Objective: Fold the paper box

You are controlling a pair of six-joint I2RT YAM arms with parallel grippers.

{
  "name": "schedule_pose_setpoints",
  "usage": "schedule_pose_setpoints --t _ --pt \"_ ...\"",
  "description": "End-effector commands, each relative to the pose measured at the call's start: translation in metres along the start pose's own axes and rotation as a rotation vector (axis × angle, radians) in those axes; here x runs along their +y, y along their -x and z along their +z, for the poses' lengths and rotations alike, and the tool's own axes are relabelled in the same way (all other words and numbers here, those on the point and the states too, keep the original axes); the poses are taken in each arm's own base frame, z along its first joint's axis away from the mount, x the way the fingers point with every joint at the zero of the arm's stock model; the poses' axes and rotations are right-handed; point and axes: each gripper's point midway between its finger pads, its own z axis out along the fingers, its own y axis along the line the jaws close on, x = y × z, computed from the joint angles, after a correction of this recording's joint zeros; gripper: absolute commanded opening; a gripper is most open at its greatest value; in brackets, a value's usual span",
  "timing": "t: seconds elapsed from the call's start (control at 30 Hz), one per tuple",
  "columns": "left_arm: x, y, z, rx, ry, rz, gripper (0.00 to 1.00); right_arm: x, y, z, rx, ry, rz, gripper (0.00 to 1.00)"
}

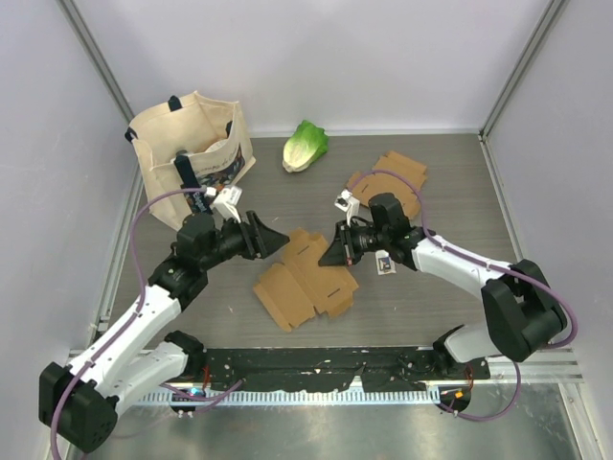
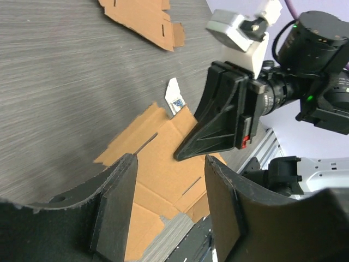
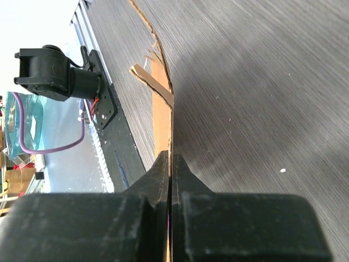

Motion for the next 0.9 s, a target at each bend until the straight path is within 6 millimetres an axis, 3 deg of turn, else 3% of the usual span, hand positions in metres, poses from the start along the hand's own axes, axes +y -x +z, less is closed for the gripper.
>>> schedule_pose_setpoints --t 0.0,0.03,0.1,0.17,0.3,0.37,0.4,0.53,0.87 --pt "-0.024 0.005 0.009 0.029 -0.062 0.038 0.56 0.009 0.007 0.001 0.021 0.014 -0.03 0.01" --pt "-0.027 0.006 0.012 0.031 -0.071 0.043 0.53 0.01 0.004 0.003 0.034 0.018 -0.03 0.0" --pt "-0.031 0.005 0.026 0.062 -0.083 0.015 0.31 0.012 0.003 0.006 0.048 0.019 -0.034 0.01" --pt "-0.043 0.012 0.036 0.075 -0.128 -0.007 0.19 0.014 0.001 0.01 0.058 0.013 -0.041 0.0" --pt "-0.045 0.012 0.058 0.087 -0.093 -0.015 0.12 0.013 0.003 0.013 0.042 -0.003 -0.043 0.0" --pt "-0.03 0.011 0.065 0.092 0.015 0.005 0.09 0.014 0.005 0.012 0.028 -0.009 -0.044 0.0" --pt "-0.023 0.001 0.065 0.127 0.061 0.006 0.07 0.015 0.005 0.013 0.026 -0.007 -0.044 0.01" --pt "-0.011 -0.003 0.067 0.112 0.155 0.036 0.02 0.015 0.007 0.011 0.013 -0.012 -0.049 0.0" --pt "-0.003 -0.009 0.071 0.105 0.267 0.111 0.0 0.02 0.01 0.013 -0.006 0.006 -0.06 0.01"
